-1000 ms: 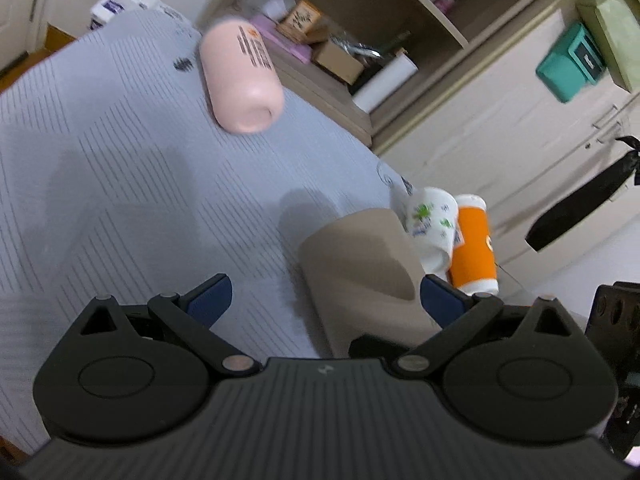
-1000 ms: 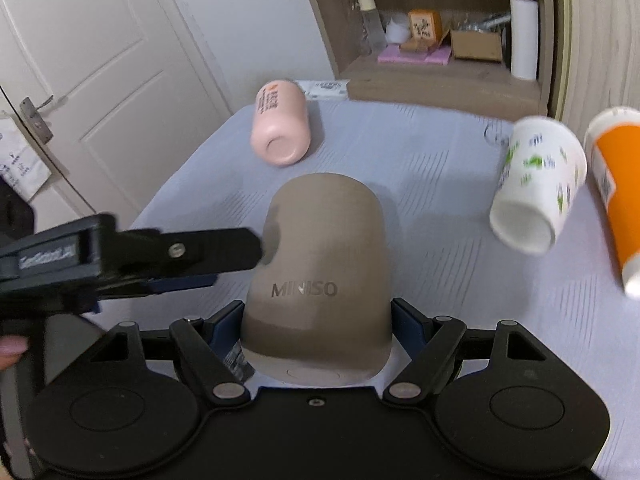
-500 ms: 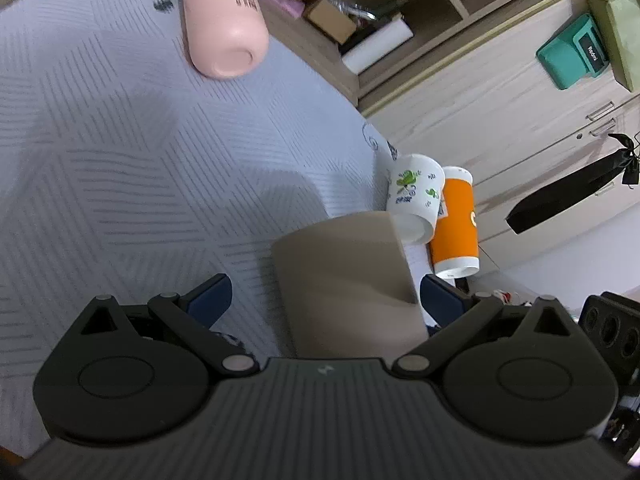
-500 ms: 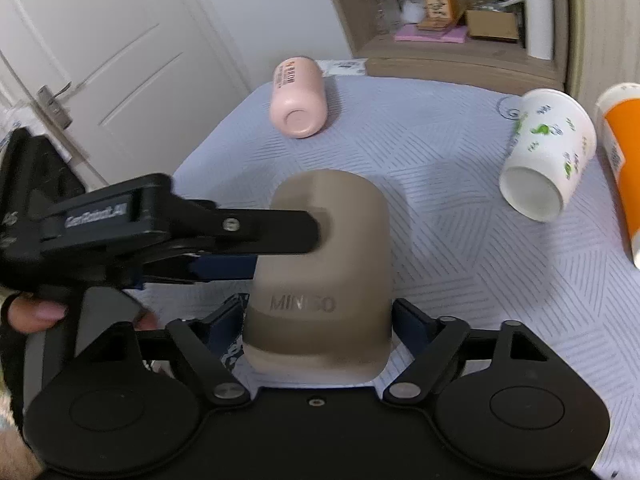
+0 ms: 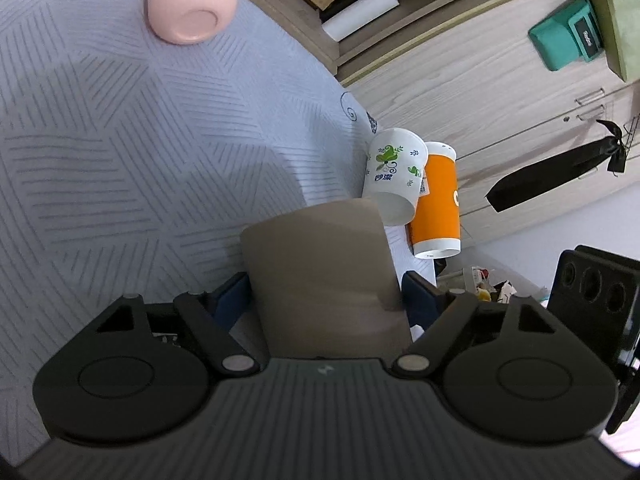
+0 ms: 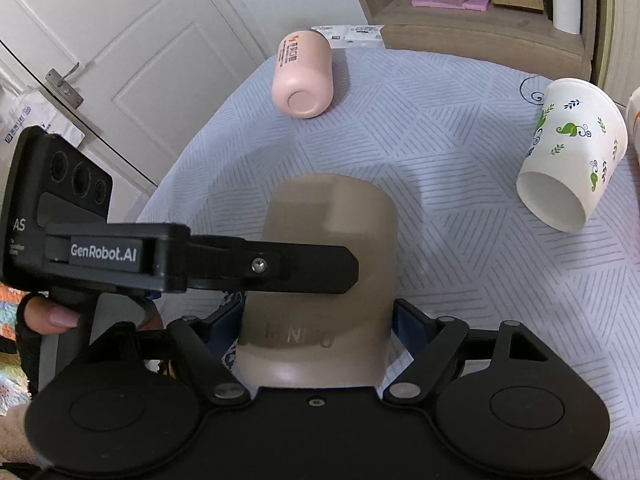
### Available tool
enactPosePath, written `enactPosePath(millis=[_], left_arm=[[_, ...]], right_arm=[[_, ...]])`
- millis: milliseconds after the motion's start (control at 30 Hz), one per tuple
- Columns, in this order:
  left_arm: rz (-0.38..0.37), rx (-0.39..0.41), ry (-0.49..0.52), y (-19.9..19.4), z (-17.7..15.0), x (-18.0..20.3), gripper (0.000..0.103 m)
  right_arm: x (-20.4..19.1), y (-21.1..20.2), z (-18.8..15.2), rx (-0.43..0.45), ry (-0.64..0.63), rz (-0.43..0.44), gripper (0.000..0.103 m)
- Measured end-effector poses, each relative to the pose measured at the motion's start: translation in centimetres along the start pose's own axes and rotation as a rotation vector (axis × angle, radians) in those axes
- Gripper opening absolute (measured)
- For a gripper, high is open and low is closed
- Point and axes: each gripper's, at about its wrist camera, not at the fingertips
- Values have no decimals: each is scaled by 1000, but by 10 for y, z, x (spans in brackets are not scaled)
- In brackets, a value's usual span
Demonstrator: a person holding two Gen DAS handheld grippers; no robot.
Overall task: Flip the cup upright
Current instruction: 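Grip the tumbler body with the left tool and rotate it upright while the right tool holds the base, then lower the upright tumbler onto the table with both tools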
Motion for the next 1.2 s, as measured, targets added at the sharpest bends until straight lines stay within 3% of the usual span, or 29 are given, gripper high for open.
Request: enactPosePath(millis=[200,400,633,767,1200], left_arm=[[5,46,113,-9,-12,12,81],[12,108,263,-29,-35,26,80],[84,185,445,-48,-51,44,79],[107,224,510,-56,-47,52,79],[175,291,732,-44,-7,69,77]], right_arm=[[-8,-8,-12,64,-42,-21,84],[-32,-22,-44,210,-195,-59,82],[-47,-27,-59,298,-293,-74,82],[-47,-30,-60,352,-342,-83,82],[-57,-8,-37,531,-474,-238,81]])
Point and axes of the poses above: each gripper's, at about its wrist camera, not at the fingertips, and y roughly the way its jaws point, x to its right, z to its top, and after that the axes turned 1 degree about x, right-handed
